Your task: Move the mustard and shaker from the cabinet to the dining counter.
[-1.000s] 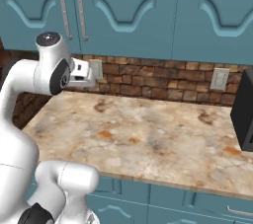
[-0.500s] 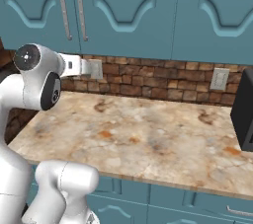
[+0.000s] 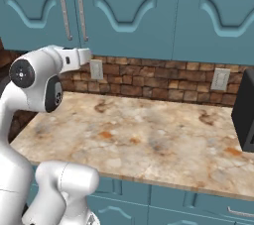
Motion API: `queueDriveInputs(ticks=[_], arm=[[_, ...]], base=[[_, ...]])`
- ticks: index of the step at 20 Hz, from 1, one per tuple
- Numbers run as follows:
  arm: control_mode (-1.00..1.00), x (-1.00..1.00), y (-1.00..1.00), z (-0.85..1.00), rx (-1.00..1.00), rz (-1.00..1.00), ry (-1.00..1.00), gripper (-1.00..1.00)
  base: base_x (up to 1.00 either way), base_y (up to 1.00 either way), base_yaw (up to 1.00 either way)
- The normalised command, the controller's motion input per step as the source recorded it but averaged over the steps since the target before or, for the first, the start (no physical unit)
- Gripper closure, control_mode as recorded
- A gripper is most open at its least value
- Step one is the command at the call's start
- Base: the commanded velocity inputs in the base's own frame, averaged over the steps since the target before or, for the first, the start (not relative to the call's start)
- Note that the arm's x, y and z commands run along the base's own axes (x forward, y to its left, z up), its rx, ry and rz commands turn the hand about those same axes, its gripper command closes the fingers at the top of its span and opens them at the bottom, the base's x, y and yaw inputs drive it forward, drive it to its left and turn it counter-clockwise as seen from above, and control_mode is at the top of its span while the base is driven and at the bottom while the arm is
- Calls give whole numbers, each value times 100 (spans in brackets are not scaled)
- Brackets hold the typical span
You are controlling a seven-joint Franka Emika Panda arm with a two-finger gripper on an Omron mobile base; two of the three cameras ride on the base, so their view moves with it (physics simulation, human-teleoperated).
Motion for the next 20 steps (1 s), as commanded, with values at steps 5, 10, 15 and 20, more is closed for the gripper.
queueDriveInputs(ticks=[5,10,15,20], arm=[[-100,39,-6,39,6,0,-26,-100],[-100,36,0,36,2,0,-21,-100],[-100,41,0,29,0,0,-9,-100],[-100,48,0,17,0,0,-4,-100]], base=[[0,0,0],[0,0,0],[0,0,0],[0,0,0]])
